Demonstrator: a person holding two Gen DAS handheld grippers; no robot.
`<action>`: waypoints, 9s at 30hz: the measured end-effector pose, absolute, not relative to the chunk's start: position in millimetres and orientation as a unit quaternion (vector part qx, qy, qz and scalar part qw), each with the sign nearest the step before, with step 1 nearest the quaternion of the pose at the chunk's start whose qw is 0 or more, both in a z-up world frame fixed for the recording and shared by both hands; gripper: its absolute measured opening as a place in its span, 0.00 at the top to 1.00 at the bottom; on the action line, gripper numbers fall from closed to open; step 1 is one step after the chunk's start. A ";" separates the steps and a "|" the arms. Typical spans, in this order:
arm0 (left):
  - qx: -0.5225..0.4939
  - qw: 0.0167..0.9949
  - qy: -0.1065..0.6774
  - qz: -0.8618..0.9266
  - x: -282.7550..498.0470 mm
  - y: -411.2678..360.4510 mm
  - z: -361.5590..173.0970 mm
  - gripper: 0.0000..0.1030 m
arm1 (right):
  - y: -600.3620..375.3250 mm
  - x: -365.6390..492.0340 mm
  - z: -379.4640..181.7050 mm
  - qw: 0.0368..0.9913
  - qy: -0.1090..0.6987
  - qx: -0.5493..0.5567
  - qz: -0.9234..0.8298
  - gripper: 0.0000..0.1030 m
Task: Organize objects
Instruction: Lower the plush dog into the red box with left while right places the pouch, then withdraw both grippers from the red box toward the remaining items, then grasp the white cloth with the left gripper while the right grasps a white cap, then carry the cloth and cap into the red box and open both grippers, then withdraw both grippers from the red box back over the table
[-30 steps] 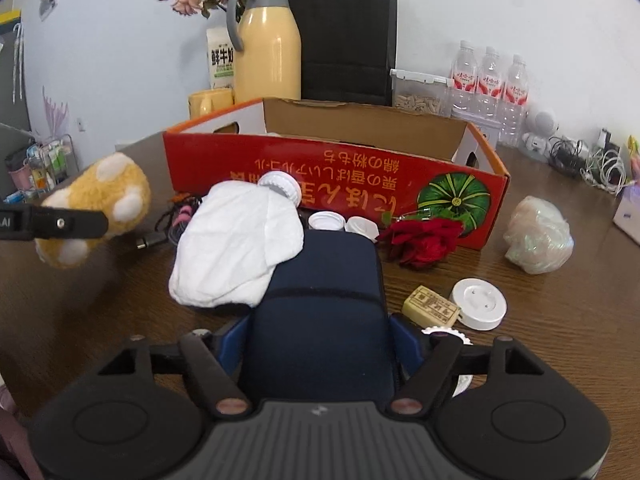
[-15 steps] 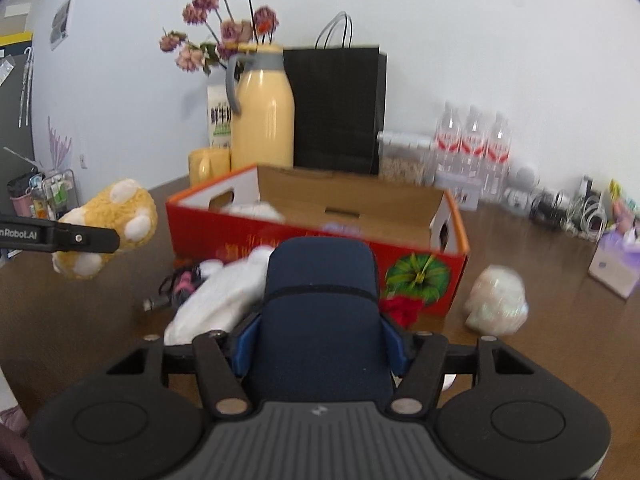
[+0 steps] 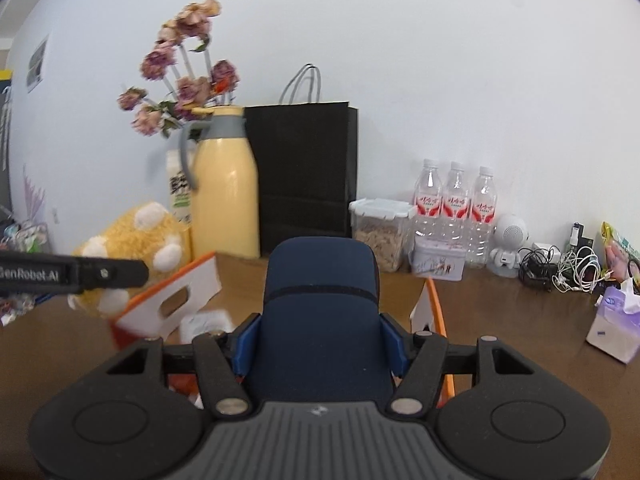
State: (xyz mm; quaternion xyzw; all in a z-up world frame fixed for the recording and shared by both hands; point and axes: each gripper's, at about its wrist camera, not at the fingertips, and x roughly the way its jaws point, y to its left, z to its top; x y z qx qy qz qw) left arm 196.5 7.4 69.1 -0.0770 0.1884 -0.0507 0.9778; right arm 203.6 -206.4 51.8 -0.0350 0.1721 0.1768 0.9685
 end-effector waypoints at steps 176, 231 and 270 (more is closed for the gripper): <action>0.032 0.968 0.249 0.004 84.5 -114.7 -10.5 0.62 | -294.5 141.2 -12.8 0.943 0.238 -0.039 0.228 0.62; -0.036 0.983 0.177 -0.014 254.7 -64.3 47.0 0.00 | -227.1 286.0 5.6 0.958 0.219 -0.021 0.185 0.06; -0.035 0.983 0.176 0.038 169.6 -3.5 60.2 0.00 | -335.5 196.0 20.6 0.973 0.204 -0.038 0.104 0.00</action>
